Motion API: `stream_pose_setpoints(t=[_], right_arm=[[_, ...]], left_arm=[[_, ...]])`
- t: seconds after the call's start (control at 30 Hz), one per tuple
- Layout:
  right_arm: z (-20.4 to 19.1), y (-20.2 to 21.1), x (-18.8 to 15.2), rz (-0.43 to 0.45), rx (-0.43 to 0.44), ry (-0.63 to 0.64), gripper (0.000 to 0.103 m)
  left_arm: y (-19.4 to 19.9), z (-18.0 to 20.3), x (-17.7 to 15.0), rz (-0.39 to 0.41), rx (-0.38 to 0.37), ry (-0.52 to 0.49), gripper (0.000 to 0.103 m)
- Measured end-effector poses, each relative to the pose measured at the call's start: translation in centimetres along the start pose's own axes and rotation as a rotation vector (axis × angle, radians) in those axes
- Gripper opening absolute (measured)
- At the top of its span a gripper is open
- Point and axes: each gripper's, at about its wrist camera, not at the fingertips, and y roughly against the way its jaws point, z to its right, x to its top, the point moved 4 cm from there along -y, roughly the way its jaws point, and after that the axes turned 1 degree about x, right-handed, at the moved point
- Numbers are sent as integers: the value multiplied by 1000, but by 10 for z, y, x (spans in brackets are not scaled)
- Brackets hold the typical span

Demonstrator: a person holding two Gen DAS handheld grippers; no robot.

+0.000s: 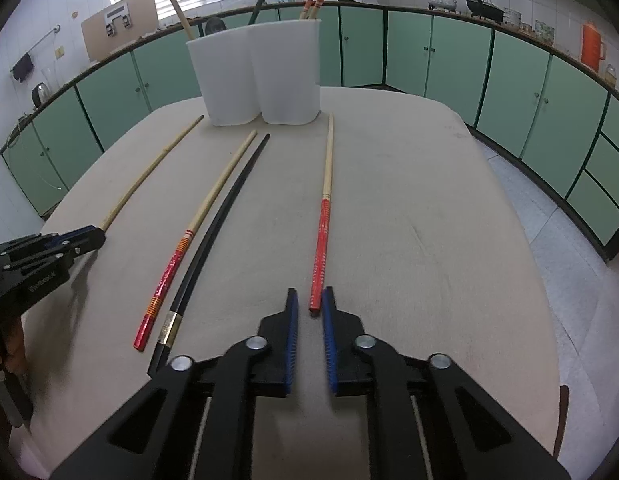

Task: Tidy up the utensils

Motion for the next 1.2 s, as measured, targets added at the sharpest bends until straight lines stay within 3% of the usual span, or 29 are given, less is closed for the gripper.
stream_pose_setpoints(t=[0.3, 0.7, 1.0, 1.2], right_arm=[[2, 12, 4, 27, -9, 8, 6], [15, 88, 57, 201, -45, 43, 6], [19, 141, 123, 337, 33, 58, 6], [13, 147, 161, 330, 143, 74, 6]], left_arm=[[18, -3, 3, 36, -9, 22, 6], [112, -3, 57, 310, -15, -11, 6], [151, 5, 107, 457, -66, -9, 6], [163, 17, 136, 493, -124, -10, 6]])
